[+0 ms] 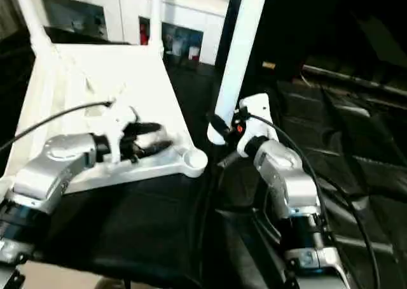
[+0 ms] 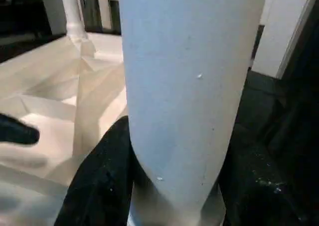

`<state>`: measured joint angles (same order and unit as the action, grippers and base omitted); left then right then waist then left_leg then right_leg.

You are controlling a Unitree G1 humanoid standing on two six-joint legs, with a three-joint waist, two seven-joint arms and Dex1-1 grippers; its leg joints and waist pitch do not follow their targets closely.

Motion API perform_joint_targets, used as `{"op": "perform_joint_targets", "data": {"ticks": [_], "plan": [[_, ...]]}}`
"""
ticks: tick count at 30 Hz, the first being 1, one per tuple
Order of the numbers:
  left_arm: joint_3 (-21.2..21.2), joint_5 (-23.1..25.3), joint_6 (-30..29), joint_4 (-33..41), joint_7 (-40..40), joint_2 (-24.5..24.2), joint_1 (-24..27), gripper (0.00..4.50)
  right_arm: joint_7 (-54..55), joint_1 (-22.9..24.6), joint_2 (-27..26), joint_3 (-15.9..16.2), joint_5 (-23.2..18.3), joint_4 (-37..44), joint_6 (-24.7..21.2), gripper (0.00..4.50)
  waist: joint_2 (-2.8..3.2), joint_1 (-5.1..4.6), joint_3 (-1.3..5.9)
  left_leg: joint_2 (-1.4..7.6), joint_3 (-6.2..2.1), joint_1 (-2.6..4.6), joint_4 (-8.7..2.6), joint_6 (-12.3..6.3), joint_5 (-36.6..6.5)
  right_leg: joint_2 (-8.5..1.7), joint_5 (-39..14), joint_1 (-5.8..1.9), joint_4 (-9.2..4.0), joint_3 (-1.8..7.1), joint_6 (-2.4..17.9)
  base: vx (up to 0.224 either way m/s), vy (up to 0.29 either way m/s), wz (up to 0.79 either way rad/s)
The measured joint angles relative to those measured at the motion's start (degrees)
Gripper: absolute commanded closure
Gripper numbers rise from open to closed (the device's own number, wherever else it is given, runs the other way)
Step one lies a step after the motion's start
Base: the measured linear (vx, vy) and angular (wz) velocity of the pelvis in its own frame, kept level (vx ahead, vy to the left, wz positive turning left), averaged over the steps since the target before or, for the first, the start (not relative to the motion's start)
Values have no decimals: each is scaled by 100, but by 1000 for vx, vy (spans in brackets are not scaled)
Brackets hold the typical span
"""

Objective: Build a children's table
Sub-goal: Insert table leg to table base

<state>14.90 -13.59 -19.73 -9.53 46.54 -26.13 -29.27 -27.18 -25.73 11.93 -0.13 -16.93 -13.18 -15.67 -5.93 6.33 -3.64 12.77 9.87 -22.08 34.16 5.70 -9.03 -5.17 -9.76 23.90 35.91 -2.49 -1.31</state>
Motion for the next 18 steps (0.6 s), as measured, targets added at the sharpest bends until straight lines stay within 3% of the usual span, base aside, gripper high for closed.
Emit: {"op": "perform_joint_targets", "data": {"ticks": [4, 8, 12, 18], "plan": [[301, 330, -287, 28, -51, -12, 256, 149, 27, 317, -5, 54, 63, 201, 15, 261, 5, -53, -2, 1, -1, 2, -3, 0, 0, 2, -8, 4, 6, -2, -15, 0, 0, 0], [377, 356, -548, 162, -19, -45, 278, 149, -23, 338, -5, 68, 70, 340, -21, 261, 12, -121, -5, 0, -3, 1, -2, 0, 0, 2, -4, 7, 7, -2, -11, 0, 0, 0], [554, 575, -760, 193, -66, -143, 252, 149, -30, 377, 5, 129, 88, 629, -38, 261, 20, -134, 0, 0, -3, 4, -3, 0, 0, 3, -4, 6, 8, -1, -11, 0, 0, 0], [498, 764, -918, 94, -244, -121, 229, 149, -138, 563, 13, 246, 87, 794, -169, 261, 20, -129, 0, 0, -3, 1, -3, 0, 0, 4, -4, 6, 5, 1, -12, 0, 0, 0]]}}
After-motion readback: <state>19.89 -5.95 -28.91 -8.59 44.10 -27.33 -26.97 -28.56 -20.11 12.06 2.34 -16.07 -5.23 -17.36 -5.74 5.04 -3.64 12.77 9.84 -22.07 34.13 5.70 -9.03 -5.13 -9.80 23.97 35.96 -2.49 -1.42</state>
